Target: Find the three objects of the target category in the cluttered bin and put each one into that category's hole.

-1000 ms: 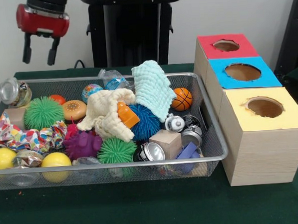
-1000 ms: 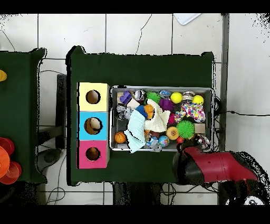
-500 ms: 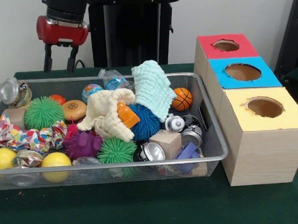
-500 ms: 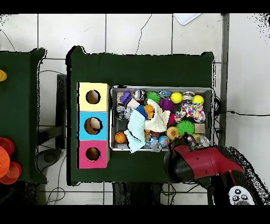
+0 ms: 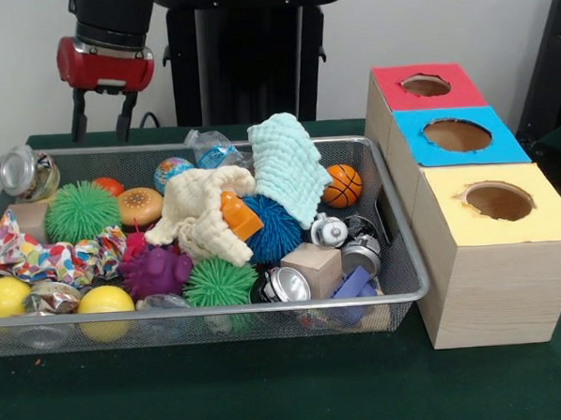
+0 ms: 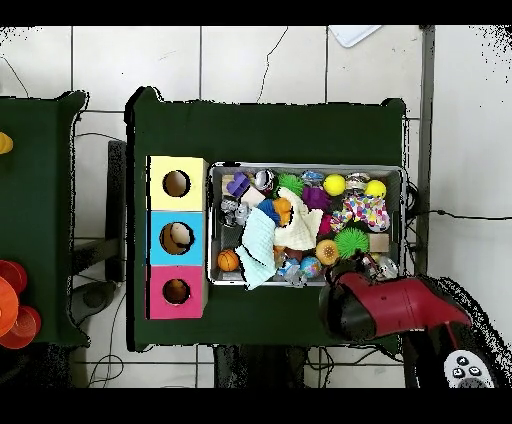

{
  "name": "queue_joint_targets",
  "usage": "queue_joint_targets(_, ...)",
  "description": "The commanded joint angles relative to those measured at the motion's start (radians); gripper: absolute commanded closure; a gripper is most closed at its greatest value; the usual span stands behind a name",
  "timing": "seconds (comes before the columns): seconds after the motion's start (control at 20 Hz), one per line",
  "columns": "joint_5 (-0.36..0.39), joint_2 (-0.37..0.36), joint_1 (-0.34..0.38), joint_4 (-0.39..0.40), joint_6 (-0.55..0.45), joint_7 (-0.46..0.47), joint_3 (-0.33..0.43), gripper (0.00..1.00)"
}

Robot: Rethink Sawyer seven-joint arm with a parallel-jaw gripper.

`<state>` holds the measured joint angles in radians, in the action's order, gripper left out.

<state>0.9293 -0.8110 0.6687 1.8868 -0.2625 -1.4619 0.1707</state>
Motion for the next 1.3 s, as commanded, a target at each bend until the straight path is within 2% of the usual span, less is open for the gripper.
queue_joint_targets(0.05,0.021,0.024,0.064,-0.083,-0.106,0.178,0.135,0.00)
queue_joint_targets(0.4,0.022,0.022,0.076,-0.101,-0.144,0.201,0.173,0.00)
queue_joint_targets(0.65,-0.034,-0.054,0.098,-0.056,-0.208,0.239,0.205,0.00)
queue_joint_targets(0.75,-0.041,-0.063,0.108,-0.051,-0.222,0.244,0.217,0.00)
queue_joint_targets(1.0,0.010,-0.023,0.101,-0.077,-0.217,0.213,0.226,0.00)
queue_joint_targets(1.3,0.079,0.037,0.099,-0.111,-0.182,0.185,0.198,0.00)
